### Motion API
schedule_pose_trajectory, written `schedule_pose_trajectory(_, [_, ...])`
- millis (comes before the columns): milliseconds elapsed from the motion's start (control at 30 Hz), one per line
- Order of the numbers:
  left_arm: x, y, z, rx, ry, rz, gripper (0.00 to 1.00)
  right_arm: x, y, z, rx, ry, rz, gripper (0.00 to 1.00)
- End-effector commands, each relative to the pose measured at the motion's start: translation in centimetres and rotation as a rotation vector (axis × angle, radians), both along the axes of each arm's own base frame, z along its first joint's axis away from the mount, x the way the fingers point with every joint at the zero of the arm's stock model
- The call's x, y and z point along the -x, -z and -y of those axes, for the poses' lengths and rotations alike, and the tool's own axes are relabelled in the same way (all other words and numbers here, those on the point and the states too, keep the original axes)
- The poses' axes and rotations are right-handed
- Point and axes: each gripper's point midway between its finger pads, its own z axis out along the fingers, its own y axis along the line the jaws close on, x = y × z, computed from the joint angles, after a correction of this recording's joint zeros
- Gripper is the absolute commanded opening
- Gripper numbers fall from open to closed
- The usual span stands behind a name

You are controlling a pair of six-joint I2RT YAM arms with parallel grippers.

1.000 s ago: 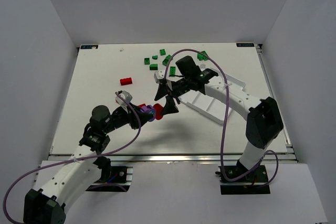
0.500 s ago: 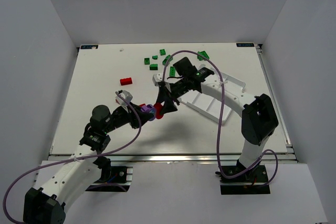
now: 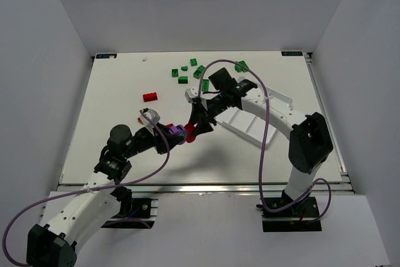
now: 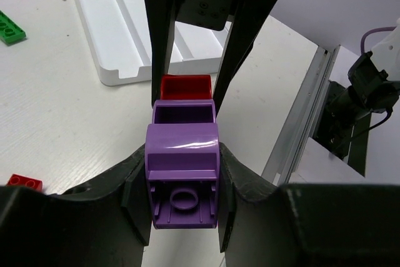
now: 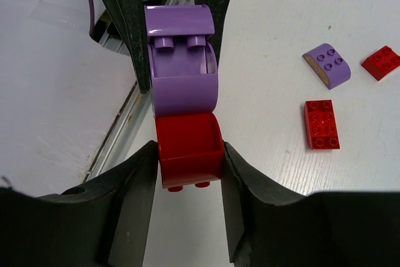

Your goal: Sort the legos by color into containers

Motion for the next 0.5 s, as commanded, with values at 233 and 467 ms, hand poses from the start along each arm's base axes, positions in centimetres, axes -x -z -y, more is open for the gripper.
schedule_pose_trajectory(233, [-1.7,-2.5,-1.0,-0.038,-0.084,0.101,0.00,-2.3,-2.0,4.5,-0.034,0.092,0.042,0.00])
schedule_pose_trajectory(467, [-2.6,-3.0,-0.9,-0.021,-0.107,0.097,0.00,-5.8,-0.3,7.4,0.070,0.292,0.079,0.00])
